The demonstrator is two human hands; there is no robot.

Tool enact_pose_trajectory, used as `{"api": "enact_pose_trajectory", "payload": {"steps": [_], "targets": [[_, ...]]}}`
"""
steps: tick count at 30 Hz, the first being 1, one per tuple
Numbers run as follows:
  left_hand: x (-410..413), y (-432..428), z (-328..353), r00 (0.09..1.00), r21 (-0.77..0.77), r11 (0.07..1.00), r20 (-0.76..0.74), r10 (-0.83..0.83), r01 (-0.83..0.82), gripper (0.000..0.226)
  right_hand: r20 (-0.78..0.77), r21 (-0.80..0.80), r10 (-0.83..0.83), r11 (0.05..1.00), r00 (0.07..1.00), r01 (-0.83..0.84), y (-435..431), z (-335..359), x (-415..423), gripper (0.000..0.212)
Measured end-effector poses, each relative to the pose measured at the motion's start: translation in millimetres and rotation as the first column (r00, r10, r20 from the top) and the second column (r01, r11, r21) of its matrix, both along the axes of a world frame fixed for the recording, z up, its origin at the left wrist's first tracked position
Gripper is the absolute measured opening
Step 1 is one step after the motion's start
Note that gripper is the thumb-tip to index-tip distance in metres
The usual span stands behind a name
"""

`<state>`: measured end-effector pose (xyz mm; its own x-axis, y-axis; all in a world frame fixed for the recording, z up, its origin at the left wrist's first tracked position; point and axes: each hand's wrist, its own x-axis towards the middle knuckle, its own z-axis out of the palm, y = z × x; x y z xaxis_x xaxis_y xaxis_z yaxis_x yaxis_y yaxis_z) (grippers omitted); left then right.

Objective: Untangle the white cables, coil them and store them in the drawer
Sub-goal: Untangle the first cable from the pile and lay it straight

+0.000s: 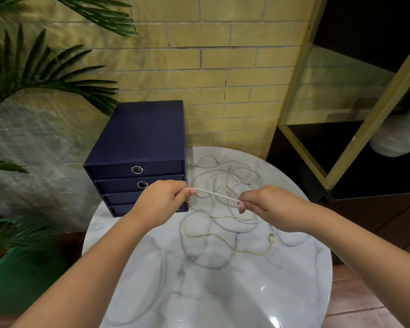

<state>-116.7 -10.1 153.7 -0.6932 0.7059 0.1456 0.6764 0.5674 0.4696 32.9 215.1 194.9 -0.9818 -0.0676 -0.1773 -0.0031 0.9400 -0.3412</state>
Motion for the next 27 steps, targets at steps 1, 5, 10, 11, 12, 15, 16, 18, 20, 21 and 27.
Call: {"api": "enact_pose_trajectory", "payload": {"steps": [1,5,10,11,12,15,16,18,20,21,27], "targets": [[-1,0,1,0.997,0.027,0.999,0.067,0.028,-0.03,0.039,0.003,0.029,0.016,0.999,1.0,-0.016,-3,3,0,0.024],[-5,-5,6,0.977,0.097,0.995,0.213,-0.018,-0.003,0.03,-0.048,0.055,0.01,0.998,0.999,-0.007,0,8,-1,0.026],[-15,-22,9,0.998,0.045,0.998,0.039,0.039,-0.041,0.033,-0.017,0.043,-0.005,0.999,1.0,0.006,8,6,1,0.026],[-17,-23,8,0.998,0.025,0.998,0.002,0.058,-0.058,0.034,0.0,0.042,0.005,0.999,1.0,-0.005,5,7,0,0.025],[-18,-24,8,0.997,0.01,0.997,-0.01,0.074,-0.074,0.035,0.01,0.037,0.018,0.999,1.0,-0.018,2,8,0,0.026],[-21,-24,9,0.995,-0.021,0.995,0.007,0.101,-0.101,0.037,0.029,0.036,0.054,0.998,0.998,-0.055,-6,10,-3,0.028],[-22,-24,9,0.994,-0.022,0.994,0.014,0.106,-0.105,0.037,0.043,0.043,0.066,0.997,0.997,-0.068,-7,11,-4,0.029],[-23,-23,9,0.993,-0.024,0.993,0.035,0.117,-0.116,0.037,0.062,0.052,0.078,0.995,0.995,-0.081,-8,13,-6,0.029],[-23,-23,8,0.99,-0.036,0.991,0.061,0.129,-0.127,0.037,0.056,0.041,0.072,0.996,0.996,-0.075,-7,13,-7,0.03],[-22,-23,8,0.989,-0.051,0.991,0.073,0.13,-0.126,0.037,0.049,0.03,0.062,0.998,0.997,-0.063,-5,13,-8,0.031],[3,-7,5,0.969,-0.112,0.994,0.244,0.029,-0.001,0.032,0.042,0.01,0.012,1.0,0.999,-0.013,0,12,-11,0.033]]}}
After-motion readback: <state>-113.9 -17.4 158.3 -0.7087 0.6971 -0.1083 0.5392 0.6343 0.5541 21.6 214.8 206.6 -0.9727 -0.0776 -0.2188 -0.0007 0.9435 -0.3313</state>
